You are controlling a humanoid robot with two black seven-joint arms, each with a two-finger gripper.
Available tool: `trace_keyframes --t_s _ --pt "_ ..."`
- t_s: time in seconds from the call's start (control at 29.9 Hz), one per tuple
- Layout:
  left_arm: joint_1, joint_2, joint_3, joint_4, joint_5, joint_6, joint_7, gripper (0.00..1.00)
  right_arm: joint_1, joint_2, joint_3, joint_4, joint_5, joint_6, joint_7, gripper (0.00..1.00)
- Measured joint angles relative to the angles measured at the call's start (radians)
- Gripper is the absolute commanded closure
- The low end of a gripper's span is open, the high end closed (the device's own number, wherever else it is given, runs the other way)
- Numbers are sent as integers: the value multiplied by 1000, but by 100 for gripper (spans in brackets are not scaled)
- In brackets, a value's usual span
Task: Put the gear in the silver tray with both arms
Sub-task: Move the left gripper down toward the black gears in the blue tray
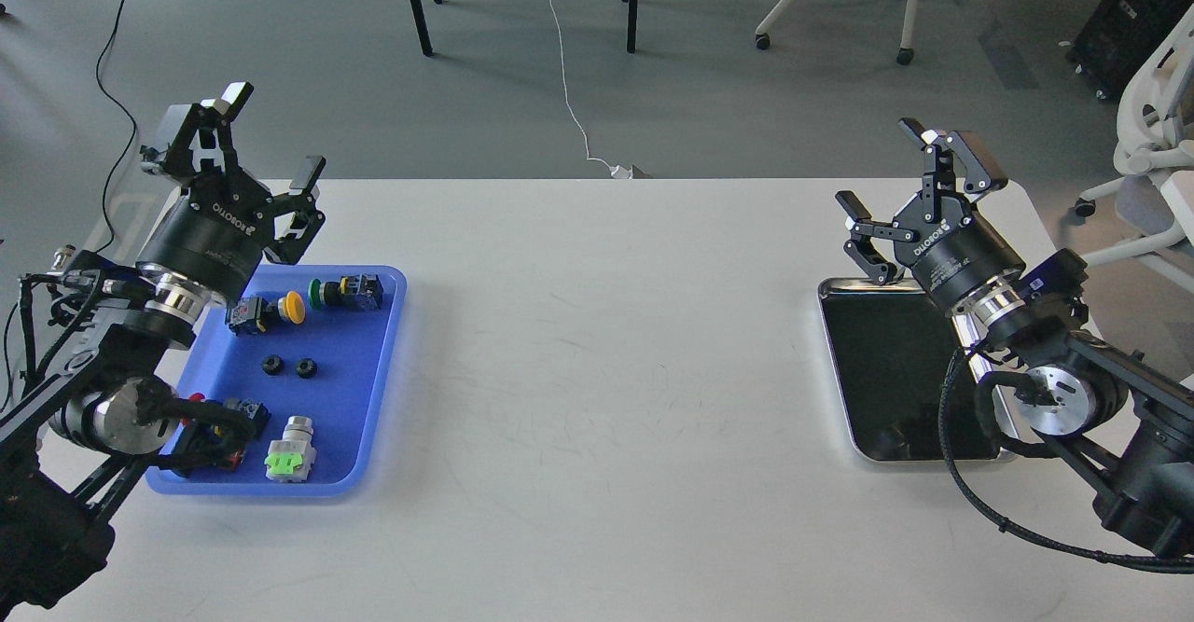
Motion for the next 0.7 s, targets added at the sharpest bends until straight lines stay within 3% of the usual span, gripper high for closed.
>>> trace_keyframes --t_s 0.43,0.7 --pt "17 21 -3 25 8 -30 -13 2 -1 0 2 -1 0 0 0 1" --pt "-9 82 0 34 12 -114 -23 2 -2 0 -3 -1 0 0 0 1"
